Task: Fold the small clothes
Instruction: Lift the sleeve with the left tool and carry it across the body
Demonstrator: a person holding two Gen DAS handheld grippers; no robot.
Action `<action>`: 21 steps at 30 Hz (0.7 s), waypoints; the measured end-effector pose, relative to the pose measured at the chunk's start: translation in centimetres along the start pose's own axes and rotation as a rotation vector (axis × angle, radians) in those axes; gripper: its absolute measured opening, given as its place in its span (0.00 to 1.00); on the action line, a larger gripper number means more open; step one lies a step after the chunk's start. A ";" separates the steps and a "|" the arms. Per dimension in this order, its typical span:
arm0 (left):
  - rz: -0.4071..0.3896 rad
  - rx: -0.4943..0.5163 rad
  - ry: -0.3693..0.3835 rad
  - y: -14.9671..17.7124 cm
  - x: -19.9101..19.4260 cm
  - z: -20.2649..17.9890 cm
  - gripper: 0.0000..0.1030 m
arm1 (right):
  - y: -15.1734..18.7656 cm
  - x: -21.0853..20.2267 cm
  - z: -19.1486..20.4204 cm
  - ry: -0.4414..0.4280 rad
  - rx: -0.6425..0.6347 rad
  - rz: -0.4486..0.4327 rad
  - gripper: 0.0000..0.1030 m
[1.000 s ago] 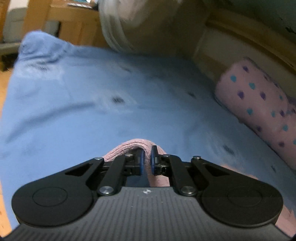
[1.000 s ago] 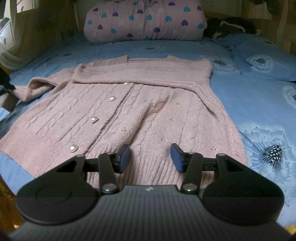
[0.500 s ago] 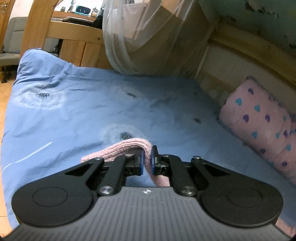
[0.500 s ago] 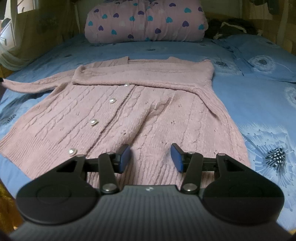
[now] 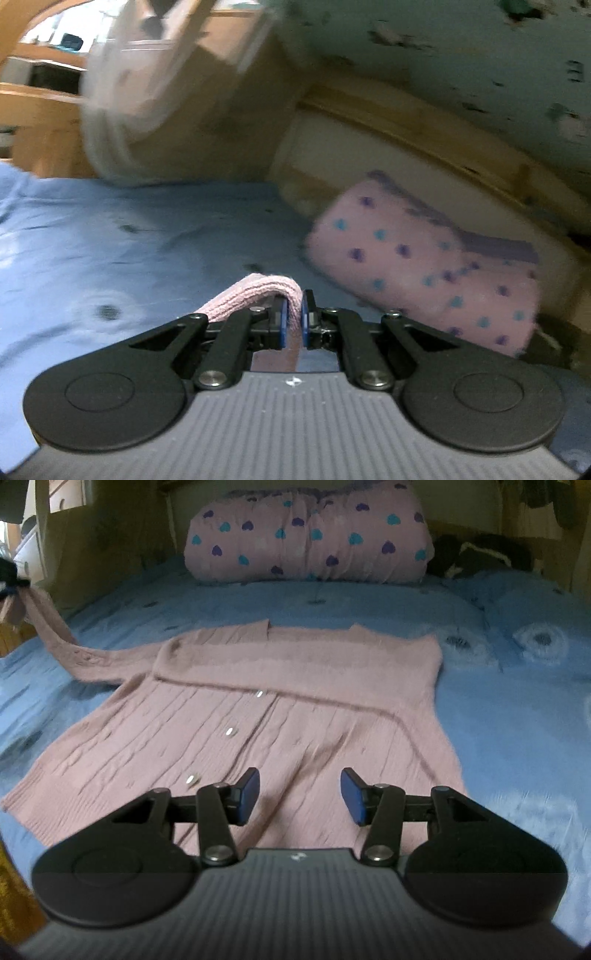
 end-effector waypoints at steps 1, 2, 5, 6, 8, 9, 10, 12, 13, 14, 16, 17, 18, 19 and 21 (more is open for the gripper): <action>0.004 0.004 0.024 0.1 -0.3 -1.3 0.08 | -0.4 0.2 -0.2 0.009 -0.009 -0.003 0.50; 0.009 0.010 0.047 0.2 -0.5 -2.6 0.08 | -0.7 0.4 -0.5 0.019 -0.016 -0.007 0.50; 0.022 0.054 0.120 1.1 -1.5 -7.2 0.08 | -1.4 0.8 -1.3 0.024 -0.007 -0.024 0.50; 0.030 0.069 0.143 1.7 -1.8 -8.6 0.09 | -1.5 1.0 -1.6 0.019 0.003 -0.031 0.50; 0.056 0.083 0.185 2.8 -2.0 -11.0 0.08 | -1.3 1.1 -2.1 0.006 0.028 -0.045 0.50; 0.080 0.086 0.211 3.7 -2.3 -12.4 0.08 | -1.2 1.1 -2.4 0.000 0.041 -0.049 0.50; 0.098 0.088 0.229 4.5 -2.4 -13.5 0.08 | -0.9 1.2 -2.6 -0.008 0.055 -0.052 0.50; 0.131 0.105 0.259 6.6 -2.6 -15.8 0.08 | -0.5 1.2 -3.0 -0.017 0.081 -0.047 0.50; 0.146 0.115 0.268 7.6 -2.5 -16.8 0.08 | -0.3 1.2 -3.3 -0.020 0.094 -0.045 0.50; 0.166 0.126 0.279 9.0 -2.5 -18.0 0.09 | -0.2 1.2 -3.5 -0.020 0.107 -0.045 0.50; 0.209 0.141 0.296 11.5 -2.4 -19.5 0.08 | -0.3 0.9 -3.9 -0.016 0.122 -0.056 0.50; 0.235 0.152 0.305 13.1 -2.3 -20.6 0.08 | -0.3 0.7 -4.2 -0.015 0.134 -0.065 0.50; 0.257 0.163 0.311 14.5 -2.0 -21.2 0.08 | -0.3 0.6 -4.4 -0.013 0.146 -0.071 0.50; 0.278 0.174 0.317 15.8 -1.8 -22.0 0.08 | -0.3 0.5 -4.6 -0.010 0.157 -0.073 0.50; 0.325 0.195 0.329 18.7 -1.5 -23.1 0.08 | -0.2 0.5 -5.1 0.001 0.177 -0.072 0.50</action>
Point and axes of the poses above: each gripper's, at about its wrist camera, not at the fingertips, and x roughly the way its jaws point, z to its left, y to its underside, the point moved 4 cm from there along x, roughly the way its jaws point, and after that the axes turned 10 degrees about -y, right-handed, at the moved point
